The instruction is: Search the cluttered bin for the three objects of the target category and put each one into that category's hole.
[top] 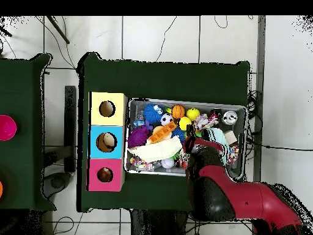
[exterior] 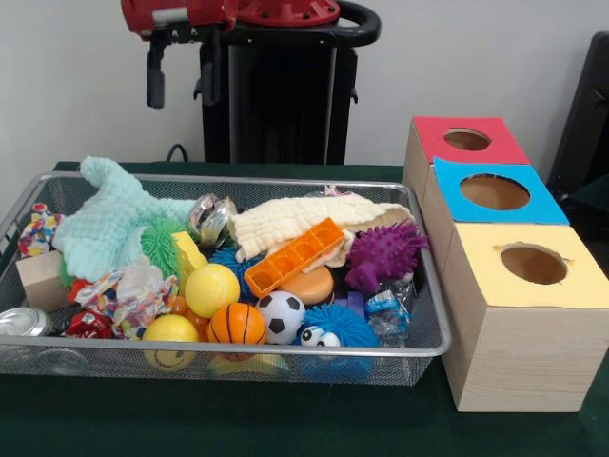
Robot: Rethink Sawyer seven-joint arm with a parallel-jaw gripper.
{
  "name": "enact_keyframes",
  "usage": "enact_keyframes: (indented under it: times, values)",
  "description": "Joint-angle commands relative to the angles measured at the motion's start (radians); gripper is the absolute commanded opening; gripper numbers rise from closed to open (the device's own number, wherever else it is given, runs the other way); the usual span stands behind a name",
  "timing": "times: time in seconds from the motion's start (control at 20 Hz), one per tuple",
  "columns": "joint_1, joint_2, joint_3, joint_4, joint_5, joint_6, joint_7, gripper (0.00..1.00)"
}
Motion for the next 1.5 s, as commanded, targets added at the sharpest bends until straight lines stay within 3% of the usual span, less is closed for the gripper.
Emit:
enact_keyframes:
  times: [0.05, 0.15, 0.35, 0.55, 0.9, 1.1, 1.5]
  values:
    - [-0.070, -0.078, 0.328, 0.096, 0.131, 0.171, 0.058, 1.00]
    - [-0.113, -0.126, 0.423, 0.095, 0.187, 0.228, 0.002, 1.00]
    - [-0.153, -0.141, 0.563, 0.050, 0.275, 0.358, -0.104, 1.00]
    - [-0.078, -0.139, 0.510, -0.009, 0.258, 0.389, -0.099, 1.00]
    - [0.063, 0.036, 0.353, -0.164, 0.103, 0.337, -0.090, 1.00]
    - [0.086, 0.088, 0.332, -0.226, 0.080, 0.364, -0.100, 1.00]
    - [0.085, 0.077, 0.327, -0.241, 0.076, 0.391, -0.089, 1.00]
